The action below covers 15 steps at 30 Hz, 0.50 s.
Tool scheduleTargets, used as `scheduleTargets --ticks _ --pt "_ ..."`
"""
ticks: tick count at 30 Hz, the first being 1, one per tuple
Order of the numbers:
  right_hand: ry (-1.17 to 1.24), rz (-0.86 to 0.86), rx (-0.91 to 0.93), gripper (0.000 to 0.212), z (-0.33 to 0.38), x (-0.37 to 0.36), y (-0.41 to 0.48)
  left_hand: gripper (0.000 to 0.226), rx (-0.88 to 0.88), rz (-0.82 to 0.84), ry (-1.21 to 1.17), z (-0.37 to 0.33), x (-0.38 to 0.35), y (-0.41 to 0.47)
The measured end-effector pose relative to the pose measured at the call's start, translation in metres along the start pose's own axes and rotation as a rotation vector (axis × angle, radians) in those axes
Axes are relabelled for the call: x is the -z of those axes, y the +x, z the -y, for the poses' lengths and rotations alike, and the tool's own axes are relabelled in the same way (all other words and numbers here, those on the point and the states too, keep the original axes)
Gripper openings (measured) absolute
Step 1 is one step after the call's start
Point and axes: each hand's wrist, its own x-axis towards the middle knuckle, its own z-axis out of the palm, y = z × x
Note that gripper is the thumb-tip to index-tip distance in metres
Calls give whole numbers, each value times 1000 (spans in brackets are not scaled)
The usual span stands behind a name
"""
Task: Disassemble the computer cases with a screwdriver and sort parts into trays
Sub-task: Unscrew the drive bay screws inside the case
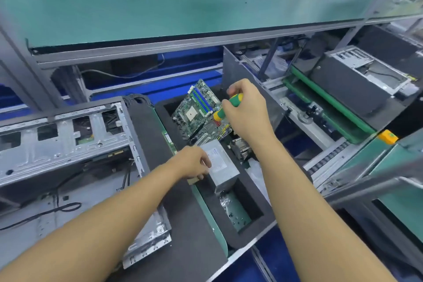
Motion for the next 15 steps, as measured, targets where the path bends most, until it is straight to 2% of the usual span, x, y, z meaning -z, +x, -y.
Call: scheduleTargets --ticks 2,5,8,12,13,15 --pt "97 -6 17 16 22 -12 7 18 17 -40 -91 10 29 -22" --pt "188 21 75 17 63 -35 15 16 3 -109 -54 27 61 -58" --pt "192 135 163 18 102 -61 16 19 23 -361 21 55 82 -86" --pt "164 265 242 9 132 -94 14 17 270 -700 -21 107 96 -110" --pt "154 291 247 8 136 -102 14 16 307 -758 -6 118 98 -114" --pt "102 340 258 8 141 -115 14 18 271 -801 53 134 101 -118"
